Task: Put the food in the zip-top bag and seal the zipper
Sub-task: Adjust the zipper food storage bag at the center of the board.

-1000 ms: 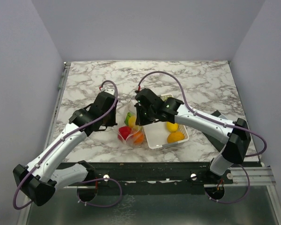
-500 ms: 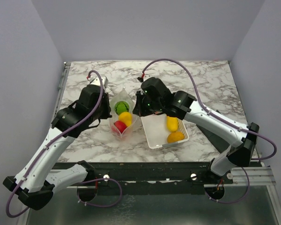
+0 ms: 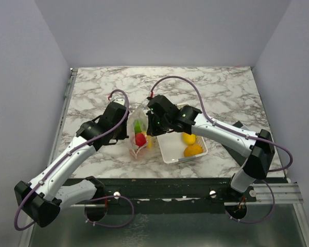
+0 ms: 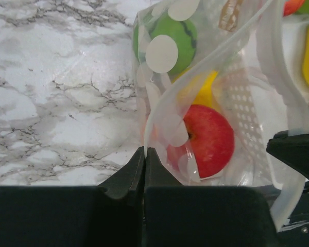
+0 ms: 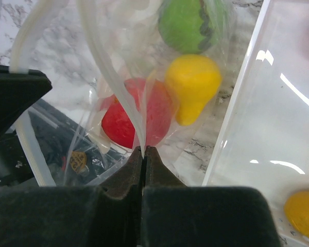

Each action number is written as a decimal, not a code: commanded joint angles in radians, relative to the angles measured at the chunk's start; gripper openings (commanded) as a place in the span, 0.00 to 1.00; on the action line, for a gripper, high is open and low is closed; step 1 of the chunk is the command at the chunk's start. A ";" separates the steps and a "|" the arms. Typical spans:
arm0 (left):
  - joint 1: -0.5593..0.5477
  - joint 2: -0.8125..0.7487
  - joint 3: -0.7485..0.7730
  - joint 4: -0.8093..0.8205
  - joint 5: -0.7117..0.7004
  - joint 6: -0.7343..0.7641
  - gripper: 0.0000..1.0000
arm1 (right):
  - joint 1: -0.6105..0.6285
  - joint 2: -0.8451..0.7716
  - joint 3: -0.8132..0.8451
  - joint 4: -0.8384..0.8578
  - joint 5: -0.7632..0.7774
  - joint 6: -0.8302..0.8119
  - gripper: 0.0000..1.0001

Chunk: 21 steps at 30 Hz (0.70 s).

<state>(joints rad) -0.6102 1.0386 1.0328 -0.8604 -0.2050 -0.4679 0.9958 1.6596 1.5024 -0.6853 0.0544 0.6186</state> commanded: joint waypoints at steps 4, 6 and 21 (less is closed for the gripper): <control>0.000 0.015 0.073 0.017 0.036 0.019 0.00 | 0.006 -0.012 0.075 -0.037 0.041 -0.018 0.01; 0.000 0.004 0.176 -0.031 0.042 0.037 0.00 | 0.006 -0.033 0.117 -0.058 0.045 -0.029 0.01; 0.000 -0.030 0.206 -0.059 0.015 0.030 0.00 | 0.006 -0.028 0.142 -0.045 0.053 -0.033 0.01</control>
<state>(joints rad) -0.6102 0.9798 1.3697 -0.9321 -0.1909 -0.4221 0.9958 1.5852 1.7023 -0.7433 0.0933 0.5858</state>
